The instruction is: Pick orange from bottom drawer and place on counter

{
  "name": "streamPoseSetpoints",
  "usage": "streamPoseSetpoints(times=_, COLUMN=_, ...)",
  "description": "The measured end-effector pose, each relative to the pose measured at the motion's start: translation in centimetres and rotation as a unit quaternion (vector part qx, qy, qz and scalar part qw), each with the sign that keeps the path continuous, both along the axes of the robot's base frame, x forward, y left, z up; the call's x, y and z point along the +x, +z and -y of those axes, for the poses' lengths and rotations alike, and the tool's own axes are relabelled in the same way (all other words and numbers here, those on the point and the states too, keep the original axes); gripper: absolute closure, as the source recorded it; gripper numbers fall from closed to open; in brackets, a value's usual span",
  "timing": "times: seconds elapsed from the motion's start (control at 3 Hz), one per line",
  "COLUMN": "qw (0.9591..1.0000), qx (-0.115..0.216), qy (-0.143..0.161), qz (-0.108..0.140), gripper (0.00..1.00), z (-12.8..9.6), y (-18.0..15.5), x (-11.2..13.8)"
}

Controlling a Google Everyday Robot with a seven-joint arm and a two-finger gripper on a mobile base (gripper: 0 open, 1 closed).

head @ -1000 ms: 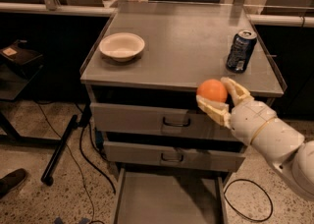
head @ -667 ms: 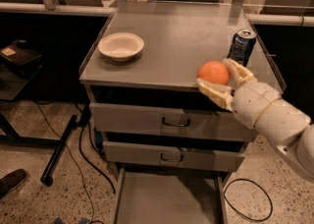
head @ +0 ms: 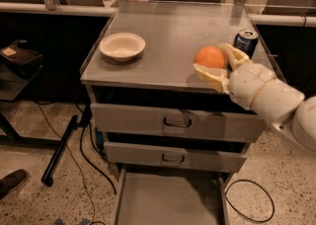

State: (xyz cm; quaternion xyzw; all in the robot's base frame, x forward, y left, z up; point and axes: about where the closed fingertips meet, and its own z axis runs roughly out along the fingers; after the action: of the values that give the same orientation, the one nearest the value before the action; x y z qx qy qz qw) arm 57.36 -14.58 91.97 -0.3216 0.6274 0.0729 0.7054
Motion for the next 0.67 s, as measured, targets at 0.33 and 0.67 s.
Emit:
streamPoseSetpoints(times=0.33, qw=0.9996, qx=-0.017, qy=0.024, qz=0.002, gripper=1.0, z=-2.1, y=1.2, x=3.2)
streamPoseSetpoints(times=0.67, qw=0.9981, qx=-0.031, qy=0.052, qz=-0.011, gripper=1.0, z=-4.6, y=0.8, x=5.9)
